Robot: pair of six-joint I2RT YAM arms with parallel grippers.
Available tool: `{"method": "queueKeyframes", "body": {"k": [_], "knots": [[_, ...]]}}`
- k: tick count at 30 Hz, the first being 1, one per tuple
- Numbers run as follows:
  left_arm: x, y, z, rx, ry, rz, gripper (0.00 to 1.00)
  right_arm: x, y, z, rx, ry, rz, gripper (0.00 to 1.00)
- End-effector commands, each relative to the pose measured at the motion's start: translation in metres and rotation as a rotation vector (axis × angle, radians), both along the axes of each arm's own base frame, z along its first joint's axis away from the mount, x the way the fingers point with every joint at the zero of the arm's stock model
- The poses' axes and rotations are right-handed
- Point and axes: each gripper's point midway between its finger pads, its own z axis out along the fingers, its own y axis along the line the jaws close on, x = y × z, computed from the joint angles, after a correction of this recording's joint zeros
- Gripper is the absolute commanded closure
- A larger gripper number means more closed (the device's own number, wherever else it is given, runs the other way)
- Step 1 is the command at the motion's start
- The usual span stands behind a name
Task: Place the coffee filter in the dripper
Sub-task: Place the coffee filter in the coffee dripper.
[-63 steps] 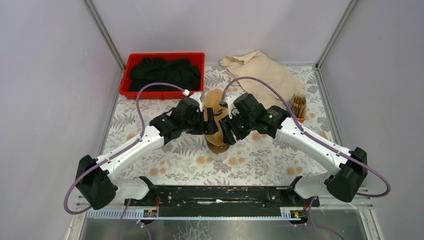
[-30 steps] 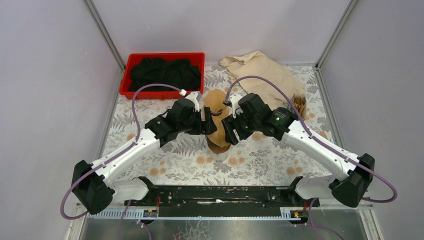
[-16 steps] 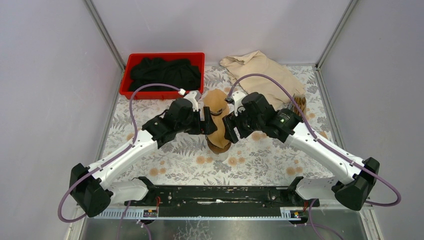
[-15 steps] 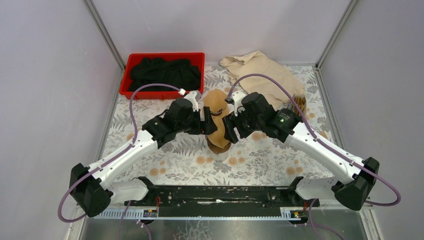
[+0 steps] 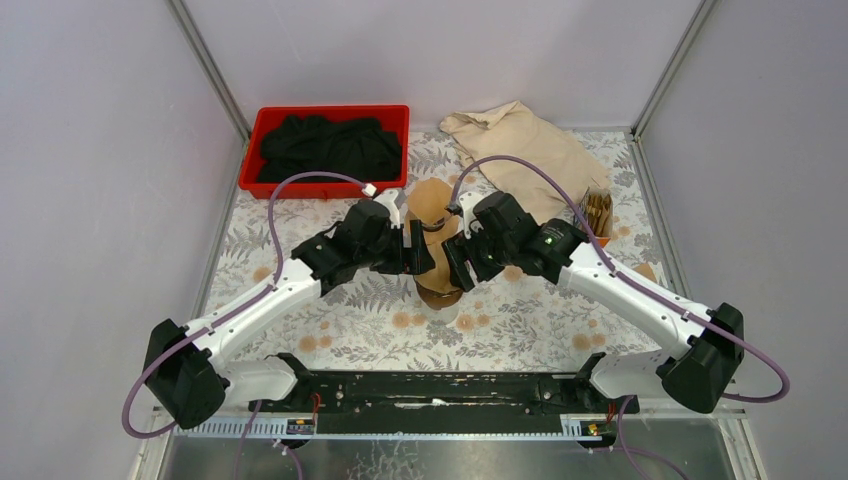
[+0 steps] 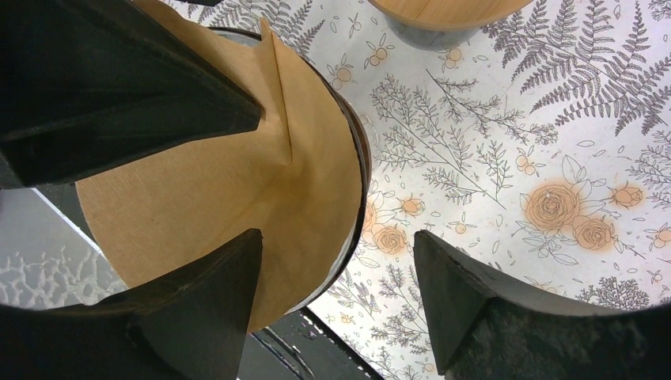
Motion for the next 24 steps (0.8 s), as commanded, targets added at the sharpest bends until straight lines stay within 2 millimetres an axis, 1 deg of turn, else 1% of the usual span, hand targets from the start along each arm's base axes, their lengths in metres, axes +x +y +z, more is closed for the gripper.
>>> {"method": "queueKeyframes", "body": {"k": [1, 8, 12, 17, 24], "knots": [[0.004, -0.003, 0.002, -0.013, -0.030, -0.023, 0.13, 0.005, 0.006, 0.008, 0.024, -0.027, -0.009, 0.23], [0.006, -0.002, 0.013, -0.023, -0.062, -0.020, 0.12, 0.002, 0.010, 0.034, 0.092, -0.060, 0.004, 0.23], [0.004, -0.003, 0.011, -0.026, -0.058, -0.030, 0.12, 0.002, 0.012, 0.049, 0.144, -0.095, 0.005, 0.22], [0.004, -0.005, 0.013, -0.038, -0.062, -0.039, 0.12, 0.006, 0.010, 0.055, 0.181, -0.141, -0.026, 0.21], [0.005, -0.006, 0.025, -0.075, -0.104, -0.034, 0.10, 0.013, 0.009, 0.051, 0.180, -0.164, -0.053, 0.21]]}}
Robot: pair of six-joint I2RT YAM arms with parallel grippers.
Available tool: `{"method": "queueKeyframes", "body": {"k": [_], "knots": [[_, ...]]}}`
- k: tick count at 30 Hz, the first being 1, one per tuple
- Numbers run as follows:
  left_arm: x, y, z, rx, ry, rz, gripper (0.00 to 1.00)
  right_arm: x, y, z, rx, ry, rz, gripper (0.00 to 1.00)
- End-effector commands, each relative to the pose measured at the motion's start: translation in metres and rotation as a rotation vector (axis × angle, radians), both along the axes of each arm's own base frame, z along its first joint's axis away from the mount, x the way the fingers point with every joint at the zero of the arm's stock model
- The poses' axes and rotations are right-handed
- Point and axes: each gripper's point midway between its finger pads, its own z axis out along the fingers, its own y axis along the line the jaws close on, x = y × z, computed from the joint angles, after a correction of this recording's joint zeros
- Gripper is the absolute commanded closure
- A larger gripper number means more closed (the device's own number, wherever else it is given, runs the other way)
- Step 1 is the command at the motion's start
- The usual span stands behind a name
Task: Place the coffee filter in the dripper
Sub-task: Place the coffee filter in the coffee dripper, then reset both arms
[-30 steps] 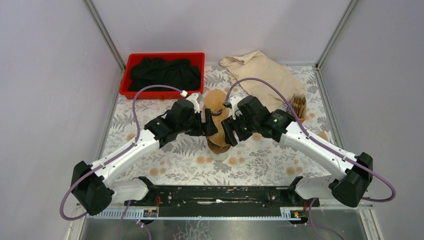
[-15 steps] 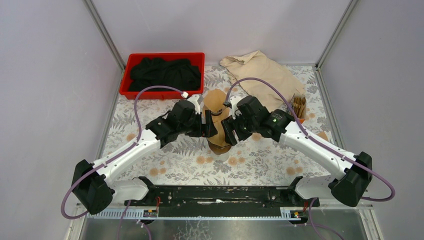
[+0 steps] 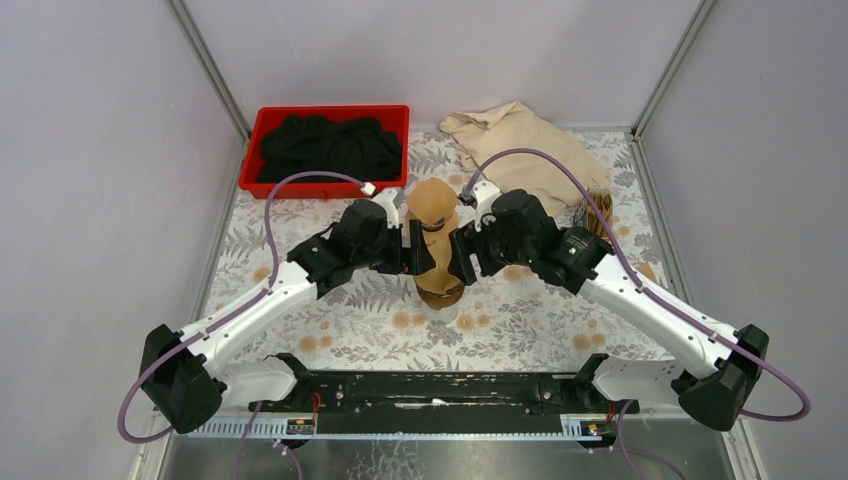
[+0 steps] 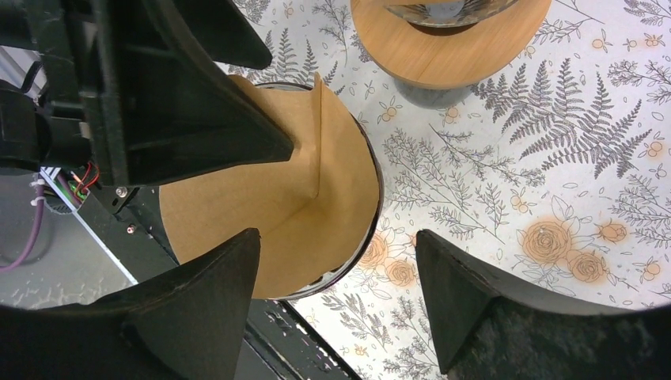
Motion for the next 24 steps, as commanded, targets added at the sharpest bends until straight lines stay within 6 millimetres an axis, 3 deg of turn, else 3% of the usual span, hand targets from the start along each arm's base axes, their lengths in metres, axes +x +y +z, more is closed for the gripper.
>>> {"method": "queueKeyframes", "body": {"k": [1, 8, 16, 24], "knots": [[0.007, -0.005, 0.021, -0.068, -0.087, -0.011, 0.10, 0.009, 0.005, 0.007, 0.031, -0.048, -0.027, 0.21], [0.006, -0.006, 0.026, -0.088, -0.095, -0.012, 0.09, 0.013, 0.004, 0.005, 0.020, -0.057, -0.047, 0.21], [0.003, -0.001, 0.051, -0.133, -0.148, 0.002, 0.07, 0.021, -0.003, 0.016, 0.028, -0.109, -0.093, 0.20], [0.016, 0.030, 0.079, -0.125, -0.244, 0.111, 0.00, 0.048, -0.049, 0.051, -0.009, -0.332, -0.288, 0.08]]}}
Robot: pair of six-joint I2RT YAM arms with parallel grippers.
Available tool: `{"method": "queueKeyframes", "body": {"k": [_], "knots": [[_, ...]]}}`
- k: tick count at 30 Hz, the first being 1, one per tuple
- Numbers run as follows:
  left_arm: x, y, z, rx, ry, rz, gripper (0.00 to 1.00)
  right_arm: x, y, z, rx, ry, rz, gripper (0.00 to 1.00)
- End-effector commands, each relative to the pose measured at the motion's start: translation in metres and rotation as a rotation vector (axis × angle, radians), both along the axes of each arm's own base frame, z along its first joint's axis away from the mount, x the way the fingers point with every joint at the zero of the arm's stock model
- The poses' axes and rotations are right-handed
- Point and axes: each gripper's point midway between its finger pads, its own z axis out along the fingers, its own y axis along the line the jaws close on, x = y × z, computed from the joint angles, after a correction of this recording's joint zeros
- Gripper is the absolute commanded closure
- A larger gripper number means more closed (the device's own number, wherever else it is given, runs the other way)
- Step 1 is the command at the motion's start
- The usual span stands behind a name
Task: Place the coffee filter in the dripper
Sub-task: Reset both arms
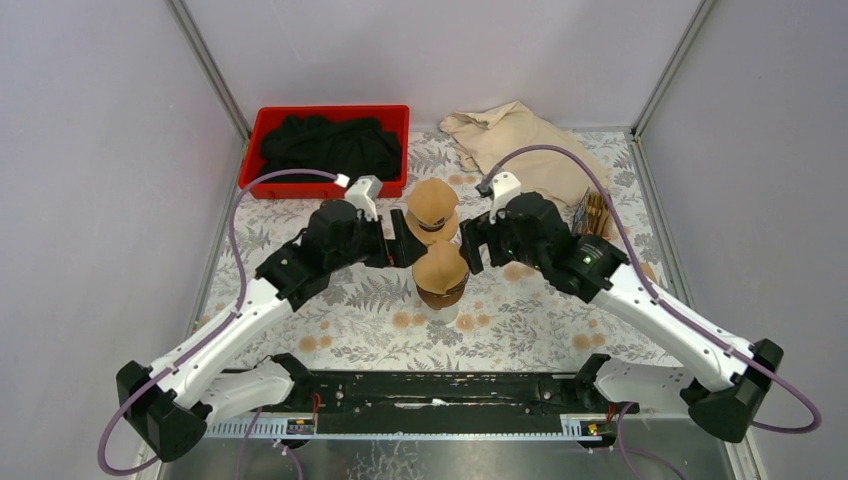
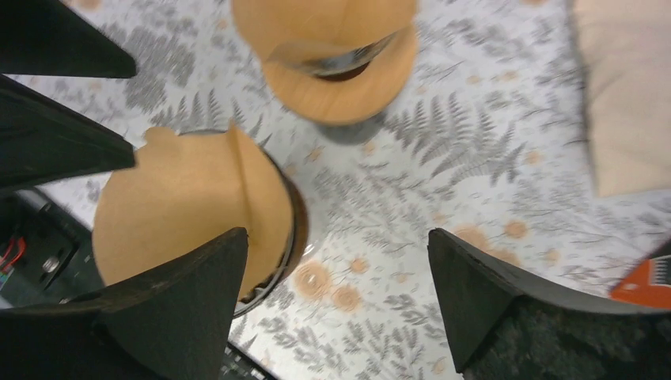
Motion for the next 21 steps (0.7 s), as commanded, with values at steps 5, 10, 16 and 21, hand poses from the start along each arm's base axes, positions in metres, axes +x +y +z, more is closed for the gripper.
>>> {"method": "queueKeyframes", "body": {"k": [5, 10, 16, 21], "knots": [[0.028, 0.052, 0.033, 0.013, -0.112, 0.183, 0.00, 0.044, -0.076, 0.055, 0.025, -0.276, -0.340, 0.05], [0.040, 0.098, 0.034, 0.039, -0.115, 0.324, 0.00, 0.051, -0.138, 0.066, -0.001, -0.357, -0.578, 0.01], [0.040, 0.145, 0.052, 0.086, -0.198, 0.466, 0.00, 0.036, -0.183, 0.085, 0.008, -0.482, -0.742, 0.01], [0.026, 0.175, 0.091, 0.110, -0.374, 0.573, 0.00, 0.019, -0.205, 0.094, 0.034, -0.556, -0.788, 0.01]]}}
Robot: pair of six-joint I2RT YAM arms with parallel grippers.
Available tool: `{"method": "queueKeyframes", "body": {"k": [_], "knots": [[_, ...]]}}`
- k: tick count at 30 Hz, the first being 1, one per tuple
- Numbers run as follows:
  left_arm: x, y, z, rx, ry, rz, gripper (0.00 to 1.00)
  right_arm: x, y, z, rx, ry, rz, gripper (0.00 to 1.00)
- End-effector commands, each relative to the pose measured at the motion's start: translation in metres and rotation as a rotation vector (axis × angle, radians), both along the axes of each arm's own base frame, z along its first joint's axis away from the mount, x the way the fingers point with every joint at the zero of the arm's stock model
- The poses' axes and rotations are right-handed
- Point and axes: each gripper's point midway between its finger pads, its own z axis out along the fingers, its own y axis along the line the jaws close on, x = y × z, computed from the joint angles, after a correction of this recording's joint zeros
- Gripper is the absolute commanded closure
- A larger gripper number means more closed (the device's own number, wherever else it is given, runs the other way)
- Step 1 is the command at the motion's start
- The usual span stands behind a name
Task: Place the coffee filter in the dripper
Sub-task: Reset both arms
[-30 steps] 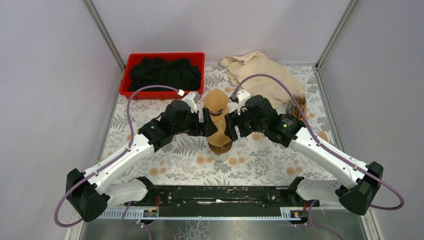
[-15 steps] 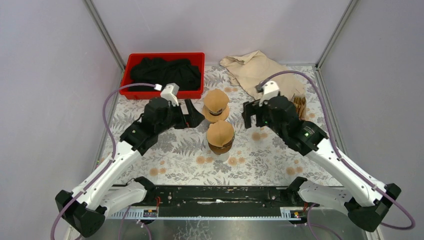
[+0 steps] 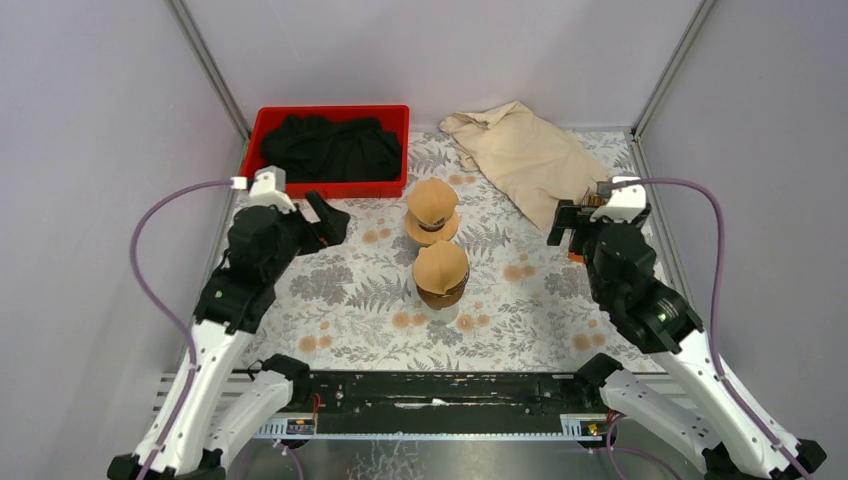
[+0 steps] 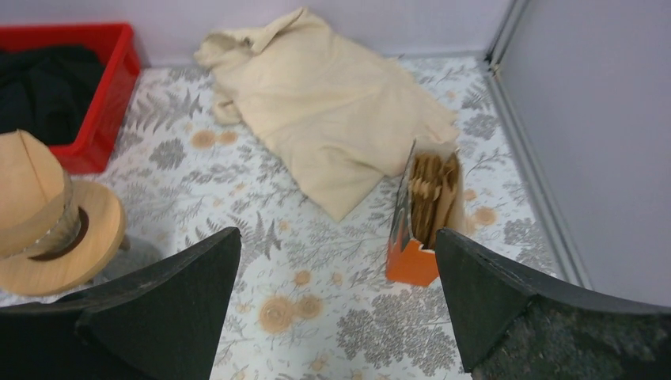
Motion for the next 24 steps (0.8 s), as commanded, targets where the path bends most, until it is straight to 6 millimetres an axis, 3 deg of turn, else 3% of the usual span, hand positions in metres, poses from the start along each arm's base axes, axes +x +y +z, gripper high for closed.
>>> {"method": "queueKeyframes", "body": {"k": [1, 5, 9, 24], "knots": [[-0.012, 0.035, 0.051, 0.076, -0.203, 0.118, 0.00, -0.008, -0.027, 0.026, 0.019, -0.129, -0.108, 0.01], [-0.023, 0.055, 0.073, 0.088, -0.311, 0.201, 0.00, -0.014, -0.035, 0.029, 0.027, -0.170, -0.120, 0.01], [-0.030, 0.064, 0.080, 0.090, -0.371, 0.241, 0.00, -0.017, -0.037, 0.029, 0.034, -0.200, -0.118, 0.01], [-0.034, 0.079, 0.061, 0.099, -0.464, 0.311, 0.00, -0.014, -0.040, 0.013, -0.001, -0.233, -0.131, 0.01]]}}
